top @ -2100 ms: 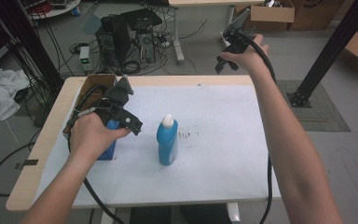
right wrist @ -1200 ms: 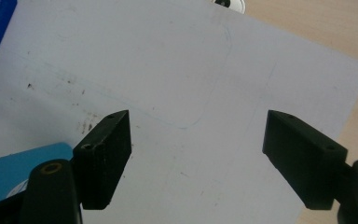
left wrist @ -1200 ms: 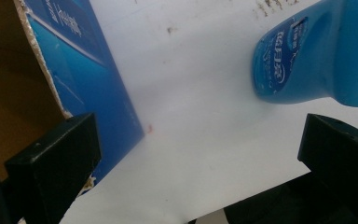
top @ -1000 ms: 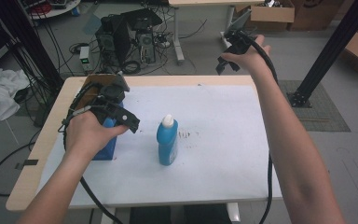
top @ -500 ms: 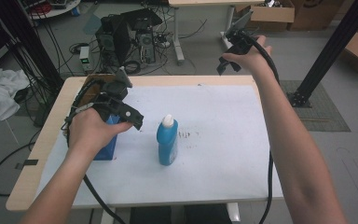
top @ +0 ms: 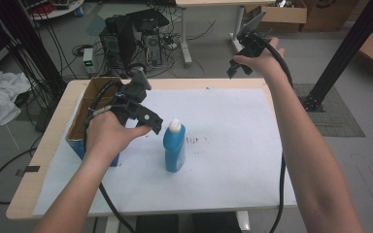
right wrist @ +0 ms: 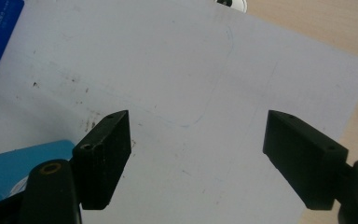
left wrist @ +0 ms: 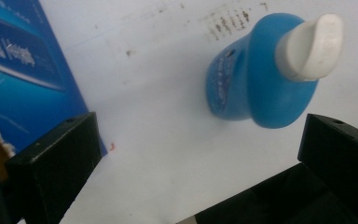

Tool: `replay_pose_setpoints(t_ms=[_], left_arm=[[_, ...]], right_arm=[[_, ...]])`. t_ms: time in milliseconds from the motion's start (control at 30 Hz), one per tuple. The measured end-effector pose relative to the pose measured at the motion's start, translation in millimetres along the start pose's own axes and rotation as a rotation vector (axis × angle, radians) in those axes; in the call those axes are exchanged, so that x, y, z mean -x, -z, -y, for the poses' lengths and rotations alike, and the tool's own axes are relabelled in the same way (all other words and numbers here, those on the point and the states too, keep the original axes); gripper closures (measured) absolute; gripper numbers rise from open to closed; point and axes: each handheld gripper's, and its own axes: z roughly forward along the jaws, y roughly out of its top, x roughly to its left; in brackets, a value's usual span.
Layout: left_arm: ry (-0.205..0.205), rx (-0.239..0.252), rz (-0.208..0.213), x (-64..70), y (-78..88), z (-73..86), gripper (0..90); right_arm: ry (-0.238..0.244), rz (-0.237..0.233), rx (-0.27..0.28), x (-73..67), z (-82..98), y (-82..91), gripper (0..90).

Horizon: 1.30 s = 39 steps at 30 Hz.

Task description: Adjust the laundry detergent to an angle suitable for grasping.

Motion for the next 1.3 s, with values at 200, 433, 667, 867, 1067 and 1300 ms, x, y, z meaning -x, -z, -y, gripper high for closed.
replay_pose_setpoints(t_ms=[200, 433, 667, 867, 1067, 1300], left_arm=[[-0.023, 0.001, 0.005, 11.3, -0.8, -6.7, 0.1], [-0.036, -0.004, 0.009, 22.1, -6.0, -12.5, 0.1], [-0.050, -0.010, 0.012, 31.0, -8.9, -17.1, 0.1], [-0.056, -0.015, 0.008, 36.7, -11.2, -19.7, 0.1], [-0.068, -0.023, 0.006, 43.7, -15.0, -22.8, 0.1], [-0.075, -0.027, 0.002, 46.7, -16.1, -23.6, 0.1]], right_arm=[[0.004, -0.002, 0.003, 0.5, 1.1, 1.2, 23.5], [0.001, -0.002, 0.002, 0.9, 1.9, 1.1, 23.4], [0.002, -0.007, 0.003, 3.1, 3.4, -0.5, 23.4], [0.001, -0.008, 0.003, 5.3, 4.8, -1.2, 23.4], [-0.006, -0.013, 0.002, 4.9, 5.4, -0.7, 23.4], [0.001, -0.010, 0.003, 6.0, 6.7, -0.9, 23.4]])
